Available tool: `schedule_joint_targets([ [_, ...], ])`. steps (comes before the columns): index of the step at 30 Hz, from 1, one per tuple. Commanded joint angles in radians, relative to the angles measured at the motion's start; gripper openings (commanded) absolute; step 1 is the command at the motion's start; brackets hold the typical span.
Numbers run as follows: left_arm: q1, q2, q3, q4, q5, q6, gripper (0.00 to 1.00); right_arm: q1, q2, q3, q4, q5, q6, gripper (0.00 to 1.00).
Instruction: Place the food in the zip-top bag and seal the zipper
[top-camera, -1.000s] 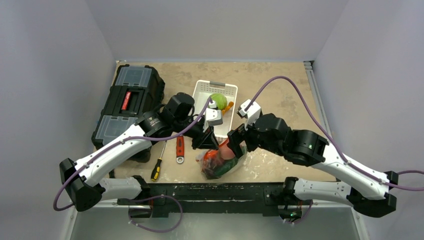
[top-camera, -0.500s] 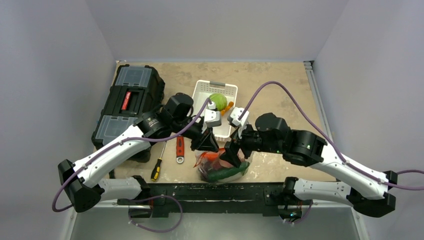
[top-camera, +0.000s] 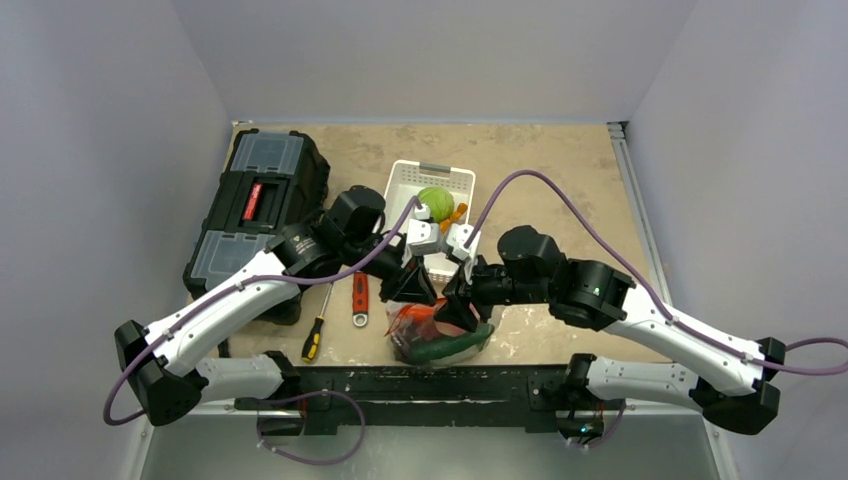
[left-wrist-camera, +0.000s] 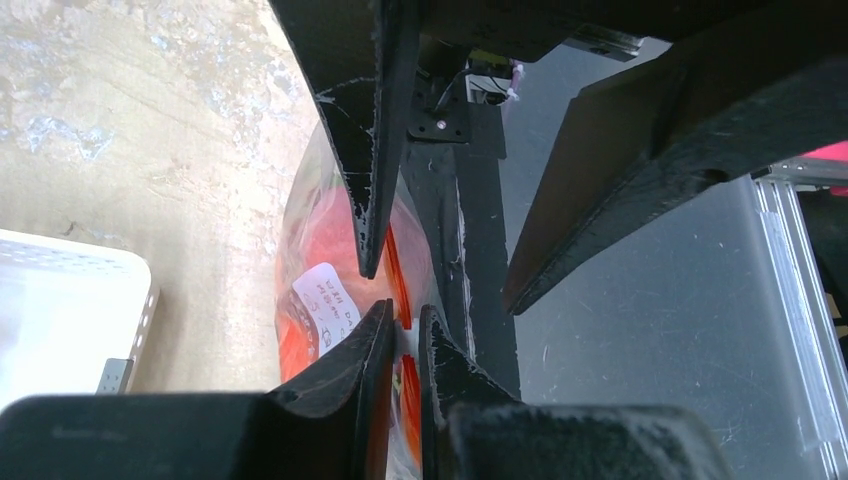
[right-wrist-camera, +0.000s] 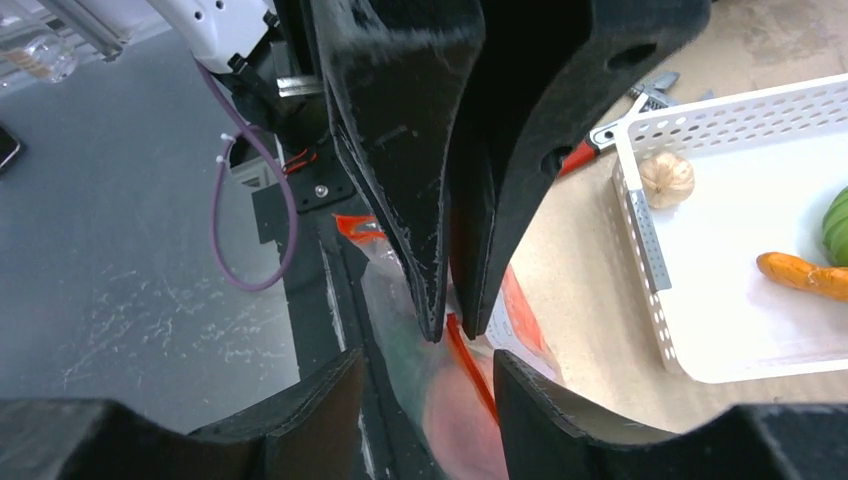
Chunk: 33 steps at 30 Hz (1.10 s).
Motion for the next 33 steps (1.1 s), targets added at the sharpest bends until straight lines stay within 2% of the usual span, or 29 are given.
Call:
schedule_joint_targets([
  [1,-0.005,-0.044,0.021,0.066,0.067,0.020,0.00,-0.007,-0.026,-0.038,0.028,-0.014,-0.007,0.51],
  [4,-0.005,-0.050,0.019,0.067,0.073,0.020,0.00,-0.008,-0.032,-0.043,0.015,0.067,0.018,0.56],
  [9,-0.006,-0.051,0.017,0.072,0.077,0.018,0.00,-0.008,-0.063,-0.079,0.045,0.082,0.043,0.54],
  [11,-0.006,-0.050,0.015,0.074,0.077,0.019,0.00,-0.008,-0.070,-0.087,0.060,0.078,0.050,0.45],
  [14,-0.007,-0.047,0.015,0.077,0.070,0.013,0.00,-0.008,-0.075,-0.090,0.074,0.098,0.059,0.20],
  [16,-0.008,-0.045,0.015,0.077,0.058,0.008,0.00,-0.008,-0.085,-0.091,0.077,0.144,0.065,0.00],
  [22,-0.008,-0.038,0.025,0.076,0.002,-0.016,0.00,-0.008,-0.103,-0.089,0.043,0.413,0.159,0.00],
  [30,-0.009,-0.015,0.049,0.053,-0.103,-0.037,0.00,-0.008,-0.063,-0.068,-0.177,0.790,0.395,0.00],
  [33,-0.008,-0.003,0.056,0.044,-0.127,-0.038,0.00,-0.008,-0.054,-0.047,-0.258,0.873,0.457,0.00],
])
